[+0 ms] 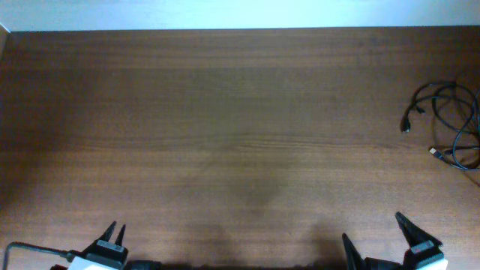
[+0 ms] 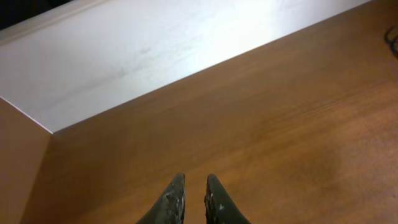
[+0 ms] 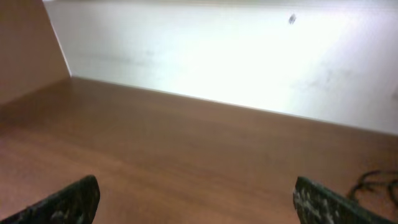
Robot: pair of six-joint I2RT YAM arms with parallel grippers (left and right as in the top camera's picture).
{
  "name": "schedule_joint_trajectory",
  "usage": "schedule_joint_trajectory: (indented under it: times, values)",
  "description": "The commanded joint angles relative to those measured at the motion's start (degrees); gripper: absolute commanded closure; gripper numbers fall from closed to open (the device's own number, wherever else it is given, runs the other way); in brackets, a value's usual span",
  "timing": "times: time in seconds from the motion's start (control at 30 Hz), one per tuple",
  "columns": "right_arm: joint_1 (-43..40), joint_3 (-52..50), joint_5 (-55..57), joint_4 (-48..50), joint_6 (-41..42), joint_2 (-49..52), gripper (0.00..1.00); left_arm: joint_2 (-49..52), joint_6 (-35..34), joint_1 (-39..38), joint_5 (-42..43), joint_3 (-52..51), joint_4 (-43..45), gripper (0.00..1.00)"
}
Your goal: Untangle cables
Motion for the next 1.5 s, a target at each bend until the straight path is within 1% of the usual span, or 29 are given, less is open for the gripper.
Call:
schedule_joint_trajectory:
  times: [0.0,0.03,0.1,0.13,0.17,0.23,0.3,0.33,0.43,0.57,0.6,0.83,0.9,0.93,0.97,1.0,1.03,1.07,1.1,1.13,1.17,1.2,1.23,1.27,1.33,1.37,1.4,1.43,1.47]
  values:
    - [-0.2,-13.1,-2.5,18.5,0.2,-0.5,0.01,0.0,-0.8,-0.2,0.5,0.2,0.1,0.87]
    - [-0.2,-22.3,-3.0,32.6,0.2,-0.5,0.01,0.0,-0.8,-0.2,0.5,0.2,0.0,0.87]
    - [-0.2,-34.6,-2.6,55.1,0.2,-0.5,0.01,0.0,-0.8,-0.2,0.5,0.2,0.0,0.86]
    - [-0.2,-38.9,0.1,61.7,0.2,-0.5,0.01,0.0,-0.8,-0.2,0.5,0.2,0.0,0.86]
    - [-0.2,-42.5,5.6,64.2,0.2,-0.5,0.01,0.0,-0.8,-0.2,0.4,0.2,0.0,0.85]
    - [-0.2,-45.5,11.1,63.8,0.2,-0.5,0.01,0.0,-0.8,-0.2,0.4,0.2,0.0,0.85]
    - [-0.2,-46.2,23.2,57.4,0.2,-0.5,0.01,0.0,-0.8,-0.2,0.4,0.2,0.0,0.85]
    - [-0.2,-46.3,25.8,53.6,0.1,-0.5,0.01,0.0,-0.8,-0.2,0.4,0.2,0.0,0.84]
    - [-0.1,-50.3,22.4,50.9,0.2,-0.3,0.01,0.0,-0.8,-0.2,0.5,0.2,0.0,0.83]
    - [-0.1,-50.3,22.5,50.6,1.7,0.7,0.01,0.0,-0.8,-0.2,0.4,0.2,0.0,0.82]
    - [-0.1,-50.3,22.5,50.7,1.7,0.7,0.01,0.0,-0.8,-0.2,0.3,0.2,-0.2,0.77]
    - [0.5,-50.3,22.6,50.7,1.7,-0.6,0.01,0.0,-0.8,-0.2,0.3,0.2,-0.6,0.78]
    - [10.3,-50.3,22.7,50.7,1.7,-0.6,0.01,0.0,-0.8,-0.2,0.3,0.2,-0.6,0.78]
    - [11.3,-50.3,22.7,50.7,1.7,-0.6,0.01,0.0,-0.8,-0.2,0.3,0.2,-0.7,0.78]
    - [11.1,-50.3,22.7,50.7,1.7,-0.6,0.01,0.0,-0.8,-0.2,0.3,0.2,-1.2,0.74]
    - [11.1,-50.3,22.7,50.7,1.7,-0.6,0.01,0.0,-0.8,-0.2,0.3,0.2,-1.7,0.62]
    - [11.1,-50.3,22.7,50.7,1.7,-0.6,0.01,0.0,-0.8,-0.2,0.3,0.2,-1.4,0.47]
    - [11.1,-50.3,22.7,50.7,1.7,-0.6,0.01,0.0,-0.8,-0.2,1.0,0.0,-1.1,0.44]
    - [11.1,-50.3,22.7,50.7,1.7,-0.6,0.01,0.0,-0.8,-0.2,4.9,-1.7,0.3,0.39]
    - [11.1,-50.3,22.7,50.7,1.7,-0.6,0.01,0.0,-0.9,-0.2,7.7,-6.3,3.3,0.3]
    - [11.1,-50.3,22.7,50.7,1.7,-0.6,0.01,0.0,-7.4,-0.2,9.3,-16.3,12.0,0.24]
    - [11.1,-50.3,22.7,50.7,1.7,-0.6,0.01,0.0,-10.8,-0.2,15.7,-22.6,18.0,0.18]
    - [11.1,-50.3,22.7,50.7,1.7,-0.6,0.01,0.0,-15.3,-0.2,21.4,-28.2,24.1,0.0]
    - [11.1,-50.3,22.7,50.7,1.7,-0.6,0.01,0.0,-20.9,-0.2,24.2,-35.2,31.4,0.01]
    - [11.1,-50.3,22.7,50.7,1.7,-0.6,0.01,0.0,-23.3,-0.2,26.8,-46.4,38.6,0.01]
    - [11.1,-50.3,22.7,50.7,1.7,-0.6,0.01,0.0,-22.5,-0.2,25.0,-47.8,40.2,0.01]
    - [11.1,-50.3,22.7,50.7,1.7,-0.6,0.01,0.0,-19.2,-0.2,24.9,-50.7,48.2,0.01]
    - [11.1,-50.3,22.7,50.7,1.7,-0.6,0.01,0.0,-16.3,-0.2,27.0,-54.4,58.3,0.01]
    - [11.1,-50.3,22.7,50.7,1.7,-0.6,0.01,0.0,-15.2,-0.2,29.8,-59.4,70.1,0.01]
